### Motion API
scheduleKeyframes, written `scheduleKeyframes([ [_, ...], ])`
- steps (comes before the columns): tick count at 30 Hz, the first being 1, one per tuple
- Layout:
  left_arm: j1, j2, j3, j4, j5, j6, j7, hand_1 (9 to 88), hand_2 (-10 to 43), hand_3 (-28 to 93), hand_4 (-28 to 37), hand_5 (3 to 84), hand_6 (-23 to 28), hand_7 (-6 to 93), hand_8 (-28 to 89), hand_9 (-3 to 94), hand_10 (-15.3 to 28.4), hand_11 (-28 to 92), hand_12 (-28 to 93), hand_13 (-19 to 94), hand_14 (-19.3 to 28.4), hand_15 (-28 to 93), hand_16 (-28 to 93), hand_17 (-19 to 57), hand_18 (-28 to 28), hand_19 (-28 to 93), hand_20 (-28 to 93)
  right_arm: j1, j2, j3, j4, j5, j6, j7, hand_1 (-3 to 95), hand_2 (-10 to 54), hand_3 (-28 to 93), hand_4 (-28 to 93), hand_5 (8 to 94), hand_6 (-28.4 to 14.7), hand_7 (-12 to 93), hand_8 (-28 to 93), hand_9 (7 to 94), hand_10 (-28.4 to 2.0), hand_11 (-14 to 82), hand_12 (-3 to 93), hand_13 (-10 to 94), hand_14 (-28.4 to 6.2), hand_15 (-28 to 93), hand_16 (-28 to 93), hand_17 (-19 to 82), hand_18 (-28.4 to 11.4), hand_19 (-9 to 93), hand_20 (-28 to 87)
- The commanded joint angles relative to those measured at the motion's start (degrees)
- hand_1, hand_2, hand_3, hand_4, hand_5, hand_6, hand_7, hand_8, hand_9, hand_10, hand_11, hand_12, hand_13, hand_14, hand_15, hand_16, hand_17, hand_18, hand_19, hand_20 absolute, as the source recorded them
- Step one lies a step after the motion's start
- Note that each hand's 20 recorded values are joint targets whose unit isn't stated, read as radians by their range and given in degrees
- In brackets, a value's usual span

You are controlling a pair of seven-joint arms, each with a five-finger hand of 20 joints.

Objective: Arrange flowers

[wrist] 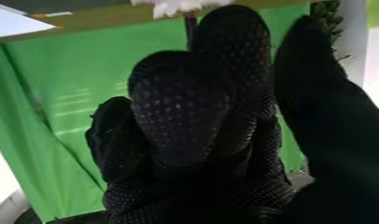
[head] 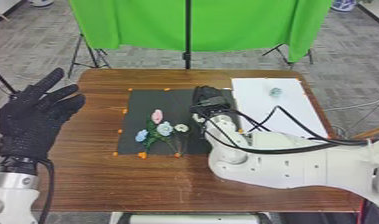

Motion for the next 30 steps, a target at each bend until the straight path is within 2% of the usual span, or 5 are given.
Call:
scheduleKeyframes([
  [1,1.8,-1.31,-0.13,-0.46,0.39,0.01,-0.10,22.4,7.7,79,-24.8,35.8,8.7,14.8,-10,34.1,21.1,32,12,27,28.4,62,-12,-5.1,25.9,62,26,3.3,3.1,2.0,-2.7,-0.6,2.1,0.3,37.3,-9.5,75,-28,73.0,3.3,14,-10,93.7,-8.1,36.8,14.3,91,-3.6,57,22,58,-16.8,93,37],
  [12,2.5,-1.86,-1.06,-1.38,0.74,0.52,-0.58,22.5,7.7,79,-24.9,35.8,8.7,14.7,-10,34.1,21.1,32,12,27,28.4,62,-12,-5.1,25.9,62,26,5.3,16.4,8.6,-4.0,3.7,-1.6,-1.4,30.3,-4.4,74,-26,63.1,0.6,13,-12,82.4,-12.9,22.2,15.4,82,-7.2,56,18,49,-18.4,93,24],
  [16,1.7,-1.82,-0.52,-1.27,0.68,0.77,-0.68,22.5,7.8,79,-24.9,35.8,8.7,14.7,-10,34.1,21.2,32,12,27,28.4,62,-12,-5.1,25.9,62,26,6.9,20.3,7.4,-1.7,8.0,-3.2,-4.9,29.0,-3.6,76,-26,56.1,-0.7,13,-12,68.7,-15.1,18.4,13.6,74,-8.7,58,15,44,-17.7,93,17],
  [27,1.4,-1.42,0.35,-1.10,0.50,0.78,0.73,22.4,7.7,79,-24.9,35.7,8.7,14.6,-10,34.1,21.1,32,12,27,28.4,62,-12,-5.1,25.9,62,26,2.2,24.7,16.0,4.6,17.6,-22.3,-13.6,26.9,-3.7,79,-27,39.0,-0.2,12,-12,44.0,-16.0,7.2,11.9,64,-11.3,60,11,41,-16.8,93,11],
  [30,1.1,-1.22,0.75,-1.01,0.58,0.44,0.83,22.5,7.7,79,-24.9,35.6,8.7,14.6,-10,34.0,21.1,32,12,27,28.4,62,-12,-5.1,25.9,62,26,-0.5,24.5,18.6,6.3,16.6,-24.6,-14.3,25.8,-3.6,81,-28,35.9,-0.2,11,-11,38.2,-16.4,5.1,12.0,61,-11.9,60,10,40,-16.6,93,11],
])
